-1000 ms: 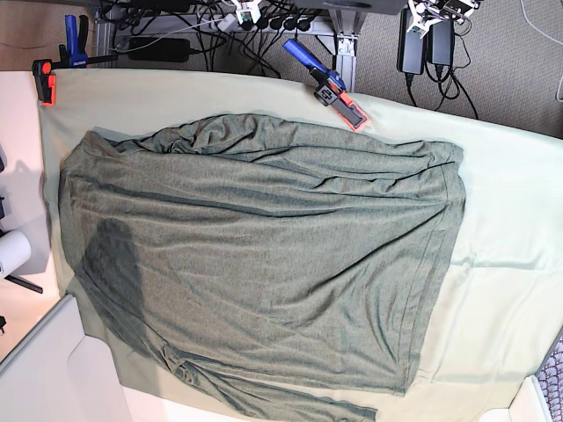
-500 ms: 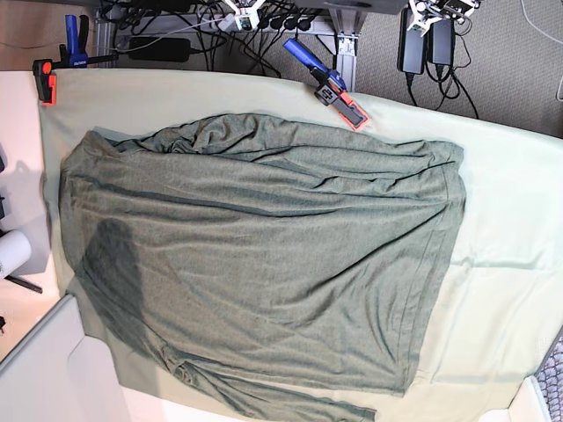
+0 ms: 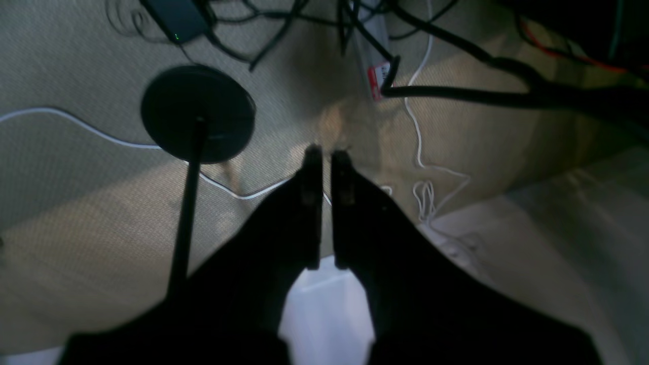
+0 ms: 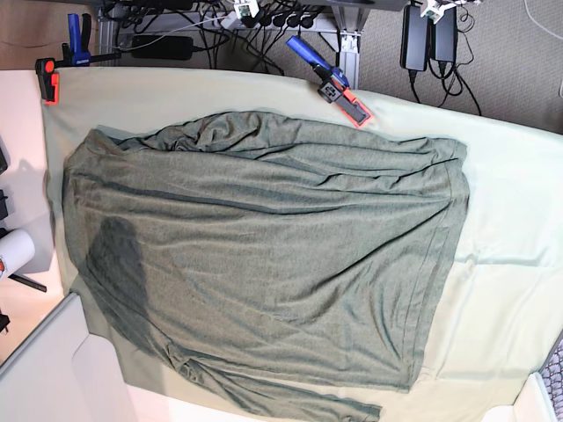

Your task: Fold the T-shirt properly

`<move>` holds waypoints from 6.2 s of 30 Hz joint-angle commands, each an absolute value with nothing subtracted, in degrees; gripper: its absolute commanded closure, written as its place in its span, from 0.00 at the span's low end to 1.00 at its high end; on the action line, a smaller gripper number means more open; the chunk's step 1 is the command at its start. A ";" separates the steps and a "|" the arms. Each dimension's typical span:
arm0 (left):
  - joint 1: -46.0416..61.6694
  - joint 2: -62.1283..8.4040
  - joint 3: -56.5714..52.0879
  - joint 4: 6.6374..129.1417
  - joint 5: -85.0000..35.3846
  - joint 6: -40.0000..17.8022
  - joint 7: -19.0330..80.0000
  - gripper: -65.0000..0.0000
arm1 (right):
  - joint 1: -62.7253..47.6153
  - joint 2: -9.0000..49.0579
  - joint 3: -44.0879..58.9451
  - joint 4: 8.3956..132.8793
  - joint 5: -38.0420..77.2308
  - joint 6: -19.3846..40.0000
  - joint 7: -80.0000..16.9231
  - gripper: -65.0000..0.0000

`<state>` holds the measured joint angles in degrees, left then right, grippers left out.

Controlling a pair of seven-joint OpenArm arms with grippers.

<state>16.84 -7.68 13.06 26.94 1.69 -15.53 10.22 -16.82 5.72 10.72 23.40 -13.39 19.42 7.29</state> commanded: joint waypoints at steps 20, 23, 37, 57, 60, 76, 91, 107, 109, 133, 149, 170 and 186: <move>43.16 -15.29 -4.49 70.78 -20.32 -40.00 11.86 0.95 | -49.25 16.88 2.83 66.37 0.73 20.36 7.49 1.00; 46.33 -15.66 -7.77 78.78 -23.03 -40.00 12.10 0.95 | -53.76 18.50 4.23 75.68 2.24 20.36 7.46 1.00; 50.76 -26.15 -17.89 111.33 -46.52 -40.00 25.63 0.49 | -49.93 17.76 23.94 106.19 29.26 20.01 -10.26 0.52; 43.90 -29.54 -17.93 114.24 -43.40 -38.68 24.67 0.49 | -21.98 3.68 27.31 95.53 29.17 10.04 -16.16 0.40; 42.46 -29.54 -17.91 113.80 -42.98 -37.91 24.67 0.49 | -21.61 3.66 27.57 94.26 28.51 10.02 -16.32 0.40; 27.29 -24.71 -5.56 99.90 -39.99 -37.89 24.64 0.48 | -21.78 3.66 29.19 94.26 26.94 10.02 -16.40 0.40; 24.88 -22.39 -6.55 97.51 -33.58 -32.73 23.81 0.48 | -22.26 3.70 29.19 94.26 26.96 10.04 -16.56 0.40; 24.58 -19.03 -2.22 97.47 -25.65 -31.03 22.70 0.67 | -22.57 3.66 29.19 94.26 25.23 10.04 -16.56 0.63; 24.58 -18.79 -2.22 97.47 -24.27 -31.05 22.72 0.85 | -22.52 3.66 29.19 94.26 24.27 10.09 -16.53 0.86; 36.71 -21.39 -8.71 116.07 -35.38 -40.00 29.93 1.00 | -31.53 4.78 34.00 108.18 24.14 10.46 -22.46 1.00; 33.43 -25.93 -13.85 117.51 -38.33 -40.00 29.76 1.00 | -29.10 9.47 40.49 113.14 28.49 10.68 -24.67 1.00; 34.59 -28.40 -13.85 117.25 -38.59 -40.00 29.52 0.64 | -30.52 4.54 38.83 111.63 30.41 10.74 -29.56 0.46; 36.53 -26.39 -13.82 111.72 -34.35 -40.00 26.41 0.46 | -26.20 3.97 32.86 102.24 27.42 10.70 -28.27 0.46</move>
<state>36.21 -25.91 -13.47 111.09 -33.71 -39.22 27.09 -26.33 3.36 32.60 101.34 27.11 10.48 -29.61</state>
